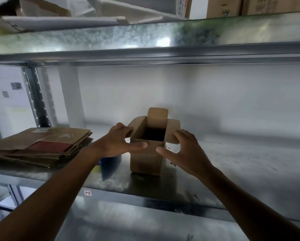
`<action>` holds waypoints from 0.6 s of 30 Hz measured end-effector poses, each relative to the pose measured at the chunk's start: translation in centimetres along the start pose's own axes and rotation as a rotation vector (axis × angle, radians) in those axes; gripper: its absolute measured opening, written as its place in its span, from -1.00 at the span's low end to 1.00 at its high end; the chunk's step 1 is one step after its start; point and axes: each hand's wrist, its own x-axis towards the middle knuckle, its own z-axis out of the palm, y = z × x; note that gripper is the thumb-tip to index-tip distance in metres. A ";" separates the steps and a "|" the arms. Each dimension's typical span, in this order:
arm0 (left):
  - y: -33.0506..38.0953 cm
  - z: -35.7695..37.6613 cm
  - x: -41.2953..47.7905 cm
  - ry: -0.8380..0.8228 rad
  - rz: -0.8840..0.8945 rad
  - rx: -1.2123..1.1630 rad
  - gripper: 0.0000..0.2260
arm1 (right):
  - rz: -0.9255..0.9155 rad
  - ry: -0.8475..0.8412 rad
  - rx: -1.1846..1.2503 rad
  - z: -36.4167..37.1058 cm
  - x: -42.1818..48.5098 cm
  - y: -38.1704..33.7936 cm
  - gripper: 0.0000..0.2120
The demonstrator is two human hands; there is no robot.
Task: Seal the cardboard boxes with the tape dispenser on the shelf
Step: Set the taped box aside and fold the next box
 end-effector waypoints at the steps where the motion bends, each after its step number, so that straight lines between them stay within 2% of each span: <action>1: -0.4 0.0 0.0 -0.018 0.005 -0.013 -0.31 | 0.002 -0.003 -0.011 0.3 0.0 -0.4 0.08; 4: -1.5 0.8 -0.3 -0.001 0.047 -0.101 -0.33 | 0.030 0.019 -0.033 1.1 -0.2 -1.2 0.03; 7: -1.8 2.0 -0.2 0.046 0.091 -0.201 -0.18 | 0.061 0.054 -0.028 1.7 -0.5 -1.4 0.00; 11: -2.2 3.3 0.0 0.001 0.092 -0.475 -0.04 | 0.090 0.096 0.010 2.8 -0.8 -2.0 -0.03; 15: -2.3 4.2 0.1 -0.072 0.081 -0.746 -0.10 | 0.124 0.125 0.066 3.7 -1.2 -2.5 -0.11; 18: -1.9 4.6 0.0 -0.026 0.045 -0.742 -0.10 | 0.116 0.168 0.144 4.1 -1.4 -2.6 -0.29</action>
